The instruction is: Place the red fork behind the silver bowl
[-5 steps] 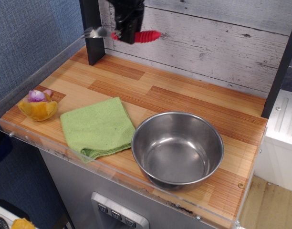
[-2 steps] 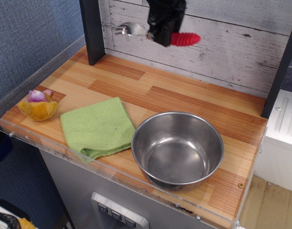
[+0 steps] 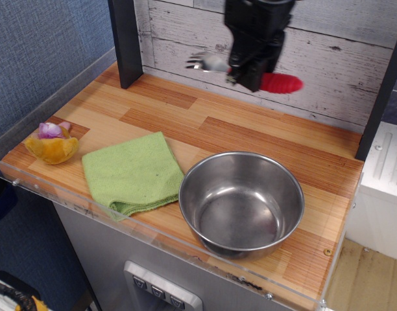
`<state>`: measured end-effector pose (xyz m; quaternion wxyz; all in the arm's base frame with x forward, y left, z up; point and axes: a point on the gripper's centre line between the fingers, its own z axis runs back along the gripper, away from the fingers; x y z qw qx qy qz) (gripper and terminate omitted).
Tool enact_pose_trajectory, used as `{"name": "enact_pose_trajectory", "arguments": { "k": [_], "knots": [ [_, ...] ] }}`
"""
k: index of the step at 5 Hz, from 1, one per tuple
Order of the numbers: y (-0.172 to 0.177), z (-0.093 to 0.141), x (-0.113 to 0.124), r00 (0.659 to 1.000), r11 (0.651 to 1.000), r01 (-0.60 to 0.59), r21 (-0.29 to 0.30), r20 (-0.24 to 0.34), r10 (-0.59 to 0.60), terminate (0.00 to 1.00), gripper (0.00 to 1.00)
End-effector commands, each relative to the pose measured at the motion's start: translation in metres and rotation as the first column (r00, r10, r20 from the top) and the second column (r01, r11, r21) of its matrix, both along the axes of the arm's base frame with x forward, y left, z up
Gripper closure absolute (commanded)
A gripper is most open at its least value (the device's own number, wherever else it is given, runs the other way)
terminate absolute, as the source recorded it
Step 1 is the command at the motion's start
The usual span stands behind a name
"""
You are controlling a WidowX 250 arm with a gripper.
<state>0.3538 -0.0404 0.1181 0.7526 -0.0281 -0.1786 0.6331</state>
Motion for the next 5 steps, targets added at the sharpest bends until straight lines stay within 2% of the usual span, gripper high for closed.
{"name": "enact_pose_trajectory", "arguments": {
  "k": [1,3,5],
  "knots": [
    [-0.022,-0.022,0.009,0.999,0.999,0.040,0.003,0.030,-0.040,0.00,1.00],
    [-0.032,-0.056,0.029,0.999,0.999,0.052,-0.006,0.001,-0.052,0.00,1.00],
    [-0.043,-0.081,0.038,0.998,0.997,0.053,-0.055,-0.013,-0.053,0.00,1.00]
  ]
}}
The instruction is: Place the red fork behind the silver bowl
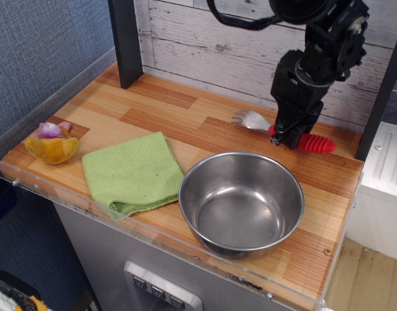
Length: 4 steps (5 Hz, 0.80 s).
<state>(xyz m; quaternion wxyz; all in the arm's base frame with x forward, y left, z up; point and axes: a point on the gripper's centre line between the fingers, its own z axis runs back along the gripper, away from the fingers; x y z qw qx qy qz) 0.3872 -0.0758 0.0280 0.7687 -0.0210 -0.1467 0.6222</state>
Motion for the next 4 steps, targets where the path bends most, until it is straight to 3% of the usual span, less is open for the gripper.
{"name": "enact_pose_trajectory", "arguments": {
  "k": [1,2,3,4],
  "knots": [
    [-0.0069,0.0059,0.0054,0.999,1.000,0.016,-0.021,0.034,-0.015,0.00,1.00],
    [-0.0042,0.0050,0.0041,1.000,1.000,0.008,-0.020,0.020,-0.008,0.00,1.00],
    [-0.0028,0.0067,0.0028,1.000,1.000,-0.013,-0.013,0.004,0.014,0.00,0.00],
    [-0.0033,0.0100,0.0027,1.000,1.000,-0.022,0.001,-0.006,0.022,0.00,0.00]
  ]
}}
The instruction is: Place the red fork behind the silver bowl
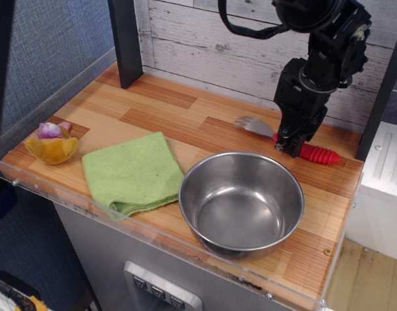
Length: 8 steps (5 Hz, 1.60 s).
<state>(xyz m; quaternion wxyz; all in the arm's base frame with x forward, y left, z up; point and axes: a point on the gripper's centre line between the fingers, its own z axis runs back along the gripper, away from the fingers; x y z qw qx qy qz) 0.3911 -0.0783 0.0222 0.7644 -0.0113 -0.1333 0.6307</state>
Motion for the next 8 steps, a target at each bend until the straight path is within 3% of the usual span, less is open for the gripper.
{"name": "enact_pose_trajectory", "arguments": {
  "k": [1,2,3,5,6,7,8],
  "knots": [
    [0.001,0.020,-0.001,1.000,1.000,-0.012,0.005,0.024,0.012,0.00,0.00],
    [0.009,0.030,-0.004,0.999,0.999,-0.018,0.029,0.051,0.016,0.00,0.00],
    [0.019,0.056,-0.007,0.994,0.999,-0.048,0.026,0.104,0.045,0.00,0.00],
    [0.038,0.103,-0.017,0.979,0.993,-0.096,0.075,0.186,0.080,0.00,0.00],
    [0.048,0.123,-0.023,0.974,0.992,-0.115,0.044,0.202,0.104,0.00,0.00],
    [0.054,0.134,-0.029,0.974,0.990,-0.140,0.010,0.180,0.136,0.00,0.00],
    [0.054,0.134,-0.029,0.974,0.990,-0.140,0.010,0.180,0.136,0.00,0.00]
  ]
}}
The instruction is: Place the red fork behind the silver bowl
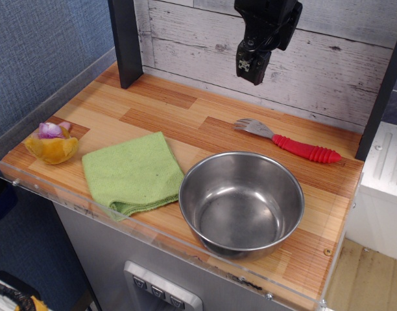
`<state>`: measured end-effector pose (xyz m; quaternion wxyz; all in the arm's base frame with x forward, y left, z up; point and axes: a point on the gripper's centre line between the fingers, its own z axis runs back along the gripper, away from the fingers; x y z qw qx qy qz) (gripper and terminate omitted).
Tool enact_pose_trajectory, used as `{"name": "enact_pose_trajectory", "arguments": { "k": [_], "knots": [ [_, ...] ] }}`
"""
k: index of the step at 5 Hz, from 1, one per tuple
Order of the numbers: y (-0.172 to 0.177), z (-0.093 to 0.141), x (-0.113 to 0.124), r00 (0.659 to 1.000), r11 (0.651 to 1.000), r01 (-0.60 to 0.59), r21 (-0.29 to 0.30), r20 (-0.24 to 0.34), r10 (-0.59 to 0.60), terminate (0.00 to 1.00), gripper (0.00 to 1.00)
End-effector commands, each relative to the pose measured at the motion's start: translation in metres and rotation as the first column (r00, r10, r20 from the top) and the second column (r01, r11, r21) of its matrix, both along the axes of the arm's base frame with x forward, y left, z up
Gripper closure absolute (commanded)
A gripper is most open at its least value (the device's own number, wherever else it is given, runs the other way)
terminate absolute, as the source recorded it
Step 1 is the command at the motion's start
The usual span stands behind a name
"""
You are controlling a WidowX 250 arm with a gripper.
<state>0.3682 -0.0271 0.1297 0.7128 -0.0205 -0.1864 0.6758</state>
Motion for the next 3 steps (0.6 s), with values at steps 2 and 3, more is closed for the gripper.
{"name": "enact_pose_trajectory", "arguments": {
  "k": [2,3],
  "knots": [
    [0.0027,0.0265,-0.0065,0.997,1.000,-0.004,-0.012,0.076,0.004,0.00,0.00],
    [0.0027,0.0265,-0.0065,0.997,1.000,-0.004,-0.012,0.076,0.004,1.00,0.00]
  ]
}}
